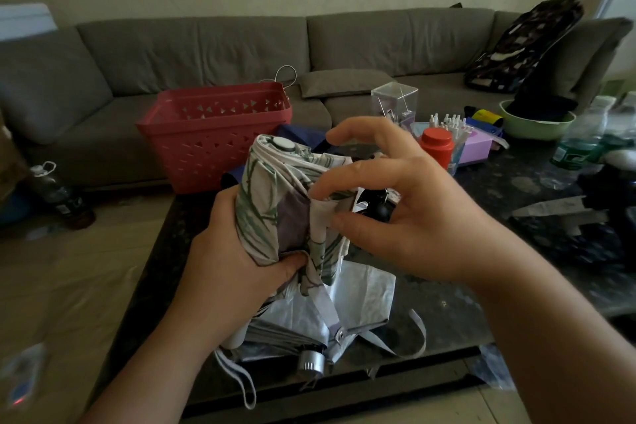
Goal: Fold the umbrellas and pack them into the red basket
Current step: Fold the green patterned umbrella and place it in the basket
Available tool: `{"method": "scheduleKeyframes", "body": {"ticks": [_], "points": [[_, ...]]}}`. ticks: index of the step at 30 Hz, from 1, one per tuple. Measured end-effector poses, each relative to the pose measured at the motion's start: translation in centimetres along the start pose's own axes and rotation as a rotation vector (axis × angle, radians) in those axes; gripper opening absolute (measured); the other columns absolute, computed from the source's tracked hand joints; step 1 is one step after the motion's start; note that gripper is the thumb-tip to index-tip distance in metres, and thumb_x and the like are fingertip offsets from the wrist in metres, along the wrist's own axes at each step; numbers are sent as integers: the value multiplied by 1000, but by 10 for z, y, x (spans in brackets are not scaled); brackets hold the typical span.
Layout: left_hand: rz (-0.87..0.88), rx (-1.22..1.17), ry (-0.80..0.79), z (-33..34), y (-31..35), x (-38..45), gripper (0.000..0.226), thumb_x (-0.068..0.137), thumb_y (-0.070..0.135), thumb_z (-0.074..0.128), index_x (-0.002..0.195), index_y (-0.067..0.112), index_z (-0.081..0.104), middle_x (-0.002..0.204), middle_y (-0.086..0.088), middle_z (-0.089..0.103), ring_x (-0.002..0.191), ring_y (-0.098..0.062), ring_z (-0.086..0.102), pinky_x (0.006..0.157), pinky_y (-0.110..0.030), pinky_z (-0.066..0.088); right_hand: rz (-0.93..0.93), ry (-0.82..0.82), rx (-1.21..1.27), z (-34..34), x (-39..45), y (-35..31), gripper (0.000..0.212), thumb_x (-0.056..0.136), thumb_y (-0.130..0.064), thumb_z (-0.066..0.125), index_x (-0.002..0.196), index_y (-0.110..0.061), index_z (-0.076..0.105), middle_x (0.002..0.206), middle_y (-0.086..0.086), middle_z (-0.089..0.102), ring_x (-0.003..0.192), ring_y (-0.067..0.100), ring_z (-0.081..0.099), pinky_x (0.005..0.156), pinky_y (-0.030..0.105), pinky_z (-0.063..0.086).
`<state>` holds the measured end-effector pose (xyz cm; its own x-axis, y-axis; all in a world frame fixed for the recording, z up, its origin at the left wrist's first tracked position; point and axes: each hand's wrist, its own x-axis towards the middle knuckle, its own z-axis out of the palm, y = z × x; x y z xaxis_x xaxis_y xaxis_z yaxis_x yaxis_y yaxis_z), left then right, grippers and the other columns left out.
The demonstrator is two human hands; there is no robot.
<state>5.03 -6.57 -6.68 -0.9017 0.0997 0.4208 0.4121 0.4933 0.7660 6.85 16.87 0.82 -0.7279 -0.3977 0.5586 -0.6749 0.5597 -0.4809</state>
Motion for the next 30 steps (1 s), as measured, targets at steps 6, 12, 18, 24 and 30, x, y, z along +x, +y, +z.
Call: {"method": "scheduleKeyframes", "body": {"ticks": [6, 12, 18, 24, 30], "points": [[-3, 21, -40, 0, 2, -3, 91, 61, 29, 101, 115, 65, 36, 103, 61, 49, 96, 33, 52, 70, 1, 43, 84, -59, -127, -2, 2, -2, 14, 84, -49, 70, 98, -45, 67, 147, -13, 41, 142, 20, 37, 111, 45, 42], [6, 90, -105, -7, 1, -1, 85, 60, 33, 100, 110, 62, 38, 100, 62, 48, 92, 36, 49, 68, 6, 40, 86, -205, -313, -11, 1, 2, 25, 89, -47, 70, 113, -54, 66, 148, -13, 39, 142, 22, 34, 106, 59, 43], [-21, 141, -204, -25, -4, 4, 85, 63, 32, 99, 109, 73, 39, 108, 50, 57, 99, 27, 55, 75, -10, 43, 38, -99, -314, -25, 5, 19, 8, 92, -46, 67, 89, -42, 72, 123, -13, 58, 126, 20, 46, 108, 18, 31], [-48, 67, -117, -25, -9, 7, 85, 61, 29, 100, 121, 54, 45, 108, 35, 64, 99, 24, 57, 77, -14, 45, 22, -33, -160, -13, 4, 10, 15, 90, -47, 71, 105, -47, 74, 125, -14, 56, 122, 14, 55, 102, 32, 45], [-16, 44, -116, -16, -3, 1, 80, 60, 27, 99, 109, 59, 44, 110, 50, 55, 100, 25, 57, 76, -12, 44, 101, 12, -222, -3, 6, 11, 34, 82, -68, 65, 105, -44, 74, 126, -15, 56, 122, 14, 53, 103, 29, 42]]}}
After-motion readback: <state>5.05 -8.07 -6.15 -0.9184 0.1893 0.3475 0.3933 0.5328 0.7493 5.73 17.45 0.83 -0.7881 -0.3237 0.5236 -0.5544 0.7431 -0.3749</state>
